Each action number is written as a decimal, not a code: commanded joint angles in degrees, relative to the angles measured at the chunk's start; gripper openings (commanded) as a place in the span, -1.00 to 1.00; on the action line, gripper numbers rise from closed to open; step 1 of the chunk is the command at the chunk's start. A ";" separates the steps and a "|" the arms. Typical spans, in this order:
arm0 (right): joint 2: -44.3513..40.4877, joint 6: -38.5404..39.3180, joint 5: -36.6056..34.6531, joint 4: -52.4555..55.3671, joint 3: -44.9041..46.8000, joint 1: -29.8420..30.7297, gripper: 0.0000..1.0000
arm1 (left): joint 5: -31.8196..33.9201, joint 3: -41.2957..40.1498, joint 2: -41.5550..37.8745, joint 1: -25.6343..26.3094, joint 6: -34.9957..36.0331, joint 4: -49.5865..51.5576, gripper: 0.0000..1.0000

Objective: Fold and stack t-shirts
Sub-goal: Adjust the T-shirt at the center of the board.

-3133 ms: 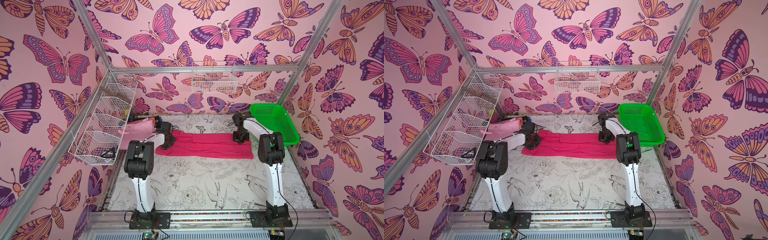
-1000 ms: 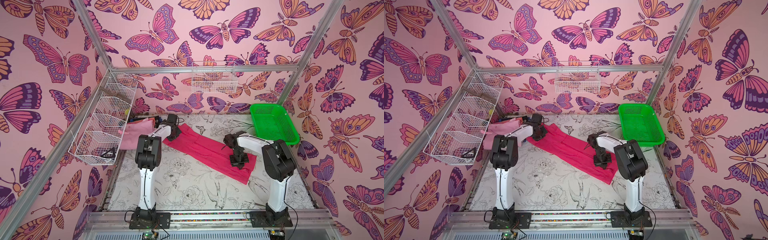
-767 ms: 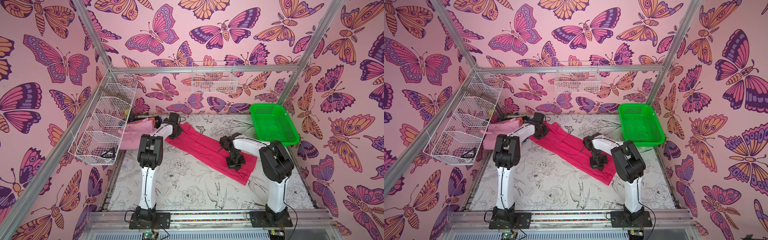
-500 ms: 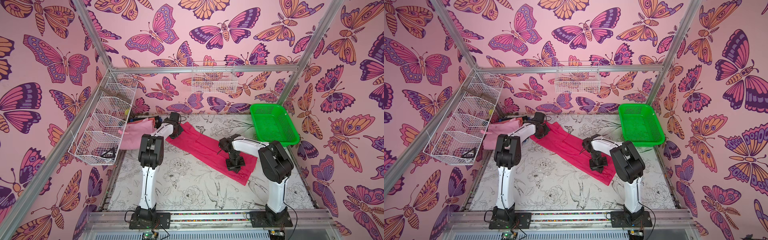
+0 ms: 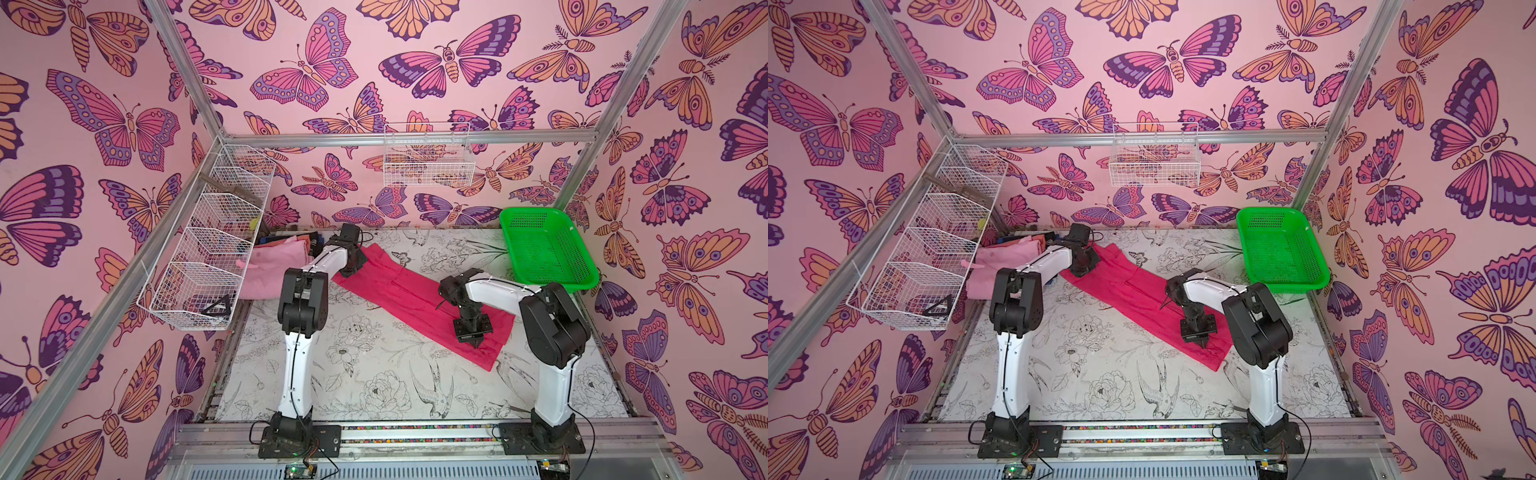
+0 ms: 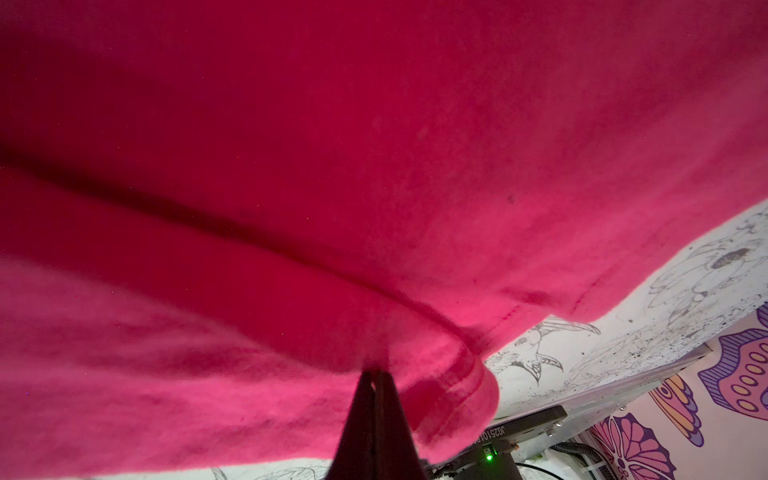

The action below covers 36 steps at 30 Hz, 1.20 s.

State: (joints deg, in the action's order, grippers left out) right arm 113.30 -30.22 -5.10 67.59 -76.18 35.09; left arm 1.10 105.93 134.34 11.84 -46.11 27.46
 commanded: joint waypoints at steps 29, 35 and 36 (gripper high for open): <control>-8.47 -0.46 -6.94 9.67 -6.50 -4.15 -1.00 | -1.41 -2.42 2.72 1.01 0.67 4.17 -1.00; -4.59 -0.55 -11.07 8.87 -5.56 -4.57 -1.00 | -1.29 -2.87 2.37 1.04 0.84 4.10 -1.00; -3.32 -0.47 -11.41 8.56 -5.55 -4.72 -1.00 | -1.20 -2.92 2.25 1.05 0.84 4.16 -1.00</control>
State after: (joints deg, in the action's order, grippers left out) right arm 106.98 -30.20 -13.47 75.22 -81.95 30.50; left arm 1.34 105.84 134.32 11.92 -45.89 27.40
